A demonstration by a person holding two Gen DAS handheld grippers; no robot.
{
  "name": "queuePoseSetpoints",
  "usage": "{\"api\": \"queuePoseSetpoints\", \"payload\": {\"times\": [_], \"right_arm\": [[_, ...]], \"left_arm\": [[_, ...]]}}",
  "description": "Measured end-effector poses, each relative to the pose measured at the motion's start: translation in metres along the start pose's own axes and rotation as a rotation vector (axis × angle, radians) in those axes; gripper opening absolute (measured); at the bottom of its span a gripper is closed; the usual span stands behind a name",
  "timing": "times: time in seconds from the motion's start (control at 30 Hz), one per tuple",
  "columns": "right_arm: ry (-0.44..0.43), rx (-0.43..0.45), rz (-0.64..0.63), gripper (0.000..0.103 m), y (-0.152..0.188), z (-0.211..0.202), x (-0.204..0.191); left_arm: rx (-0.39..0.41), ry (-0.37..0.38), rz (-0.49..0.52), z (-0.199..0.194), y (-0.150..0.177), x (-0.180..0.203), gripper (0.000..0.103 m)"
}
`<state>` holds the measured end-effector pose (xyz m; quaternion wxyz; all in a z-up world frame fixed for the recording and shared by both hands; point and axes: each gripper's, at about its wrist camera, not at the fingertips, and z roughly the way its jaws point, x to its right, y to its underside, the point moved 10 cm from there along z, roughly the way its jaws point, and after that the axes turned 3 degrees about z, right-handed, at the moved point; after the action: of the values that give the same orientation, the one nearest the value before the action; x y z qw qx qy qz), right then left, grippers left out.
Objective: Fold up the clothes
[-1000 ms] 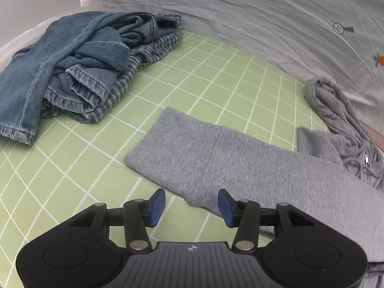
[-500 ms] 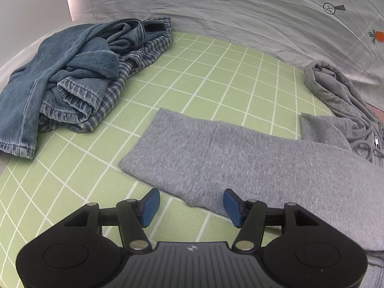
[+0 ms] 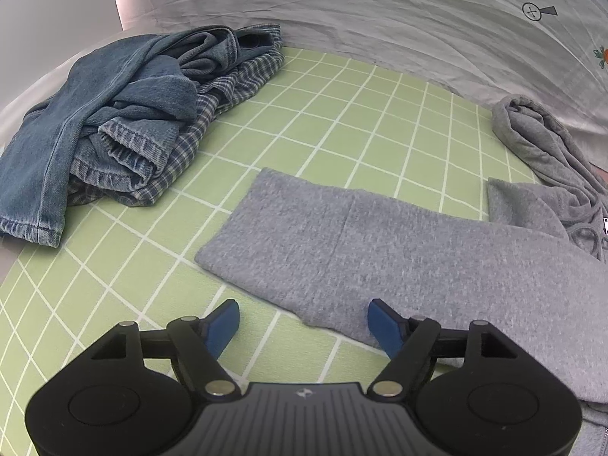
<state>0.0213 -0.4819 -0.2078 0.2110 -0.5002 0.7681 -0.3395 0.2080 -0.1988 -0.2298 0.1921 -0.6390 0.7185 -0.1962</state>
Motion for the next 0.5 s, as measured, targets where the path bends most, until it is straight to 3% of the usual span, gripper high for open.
{"api": "queuePoseSetpoints", "payload": {"times": [0.17, 0.33, 0.5], "right_arm": [[0.133, -0.010, -0.056, 0.095, 0.002, 0.016, 0.011], [0.237, -0.046, 0.065, 0.098, 0.014, 0.021, 0.064], [0.209, -0.060, 0.237, 0.099, 0.023, 0.014, 0.091]], "left_arm": [[0.002, -0.002, -0.003, 0.001, 0.000, -0.002, 0.079], [0.000, -0.004, 0.001, 0.003, 0.000, -0.004, 0.085], [0.004, -0.007, 0.003, 0.004, 0.000, -0.005, 0.088]]}}
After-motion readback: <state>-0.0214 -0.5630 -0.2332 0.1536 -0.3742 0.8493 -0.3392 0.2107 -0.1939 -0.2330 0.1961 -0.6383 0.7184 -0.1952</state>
